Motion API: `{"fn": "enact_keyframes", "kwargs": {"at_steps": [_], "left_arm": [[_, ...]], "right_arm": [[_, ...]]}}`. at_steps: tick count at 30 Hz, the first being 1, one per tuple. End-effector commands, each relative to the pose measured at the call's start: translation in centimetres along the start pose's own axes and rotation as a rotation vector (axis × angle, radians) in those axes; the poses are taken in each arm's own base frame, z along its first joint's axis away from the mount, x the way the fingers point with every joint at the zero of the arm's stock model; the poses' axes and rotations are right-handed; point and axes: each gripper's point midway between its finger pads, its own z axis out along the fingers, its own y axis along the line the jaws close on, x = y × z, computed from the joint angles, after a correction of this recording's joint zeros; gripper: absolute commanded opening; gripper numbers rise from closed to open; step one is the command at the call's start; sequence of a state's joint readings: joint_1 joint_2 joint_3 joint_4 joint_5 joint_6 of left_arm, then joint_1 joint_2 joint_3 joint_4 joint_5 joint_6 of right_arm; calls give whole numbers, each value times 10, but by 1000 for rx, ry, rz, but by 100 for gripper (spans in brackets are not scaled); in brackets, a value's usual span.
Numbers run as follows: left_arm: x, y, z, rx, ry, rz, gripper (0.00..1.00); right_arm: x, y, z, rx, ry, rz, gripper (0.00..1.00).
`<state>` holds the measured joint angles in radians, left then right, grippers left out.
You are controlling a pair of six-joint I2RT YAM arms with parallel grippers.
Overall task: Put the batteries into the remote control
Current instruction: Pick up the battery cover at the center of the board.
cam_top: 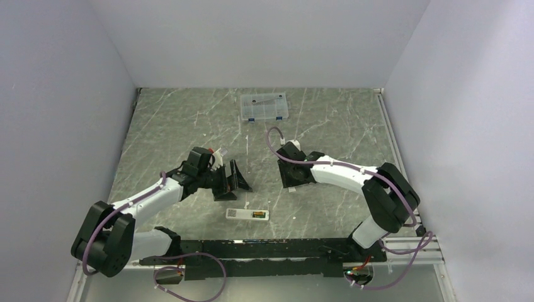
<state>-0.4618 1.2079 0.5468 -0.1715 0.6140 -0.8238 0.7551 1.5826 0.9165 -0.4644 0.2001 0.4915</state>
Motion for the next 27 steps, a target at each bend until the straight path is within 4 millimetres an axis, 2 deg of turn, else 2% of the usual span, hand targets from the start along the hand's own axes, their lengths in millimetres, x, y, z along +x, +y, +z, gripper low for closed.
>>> {"fn": "enact_keyframes", "kwargs": {"at_steps": [1,7,15,27], "left_arm": [[-9,-17,-1,59,-15,64,99],[-7,-17,-1,63,-7,70,99],[-6,-16,-1,64,-5,73,99],[-6,-15,0,63,-2,70,99]], "right_arm": [[8,-6,-4,16,10,32,46],[21,-9,4,33,38,42,50],[27,-5,8,32,54,37,52],[31,-2,10,41,65,19,45]]}}
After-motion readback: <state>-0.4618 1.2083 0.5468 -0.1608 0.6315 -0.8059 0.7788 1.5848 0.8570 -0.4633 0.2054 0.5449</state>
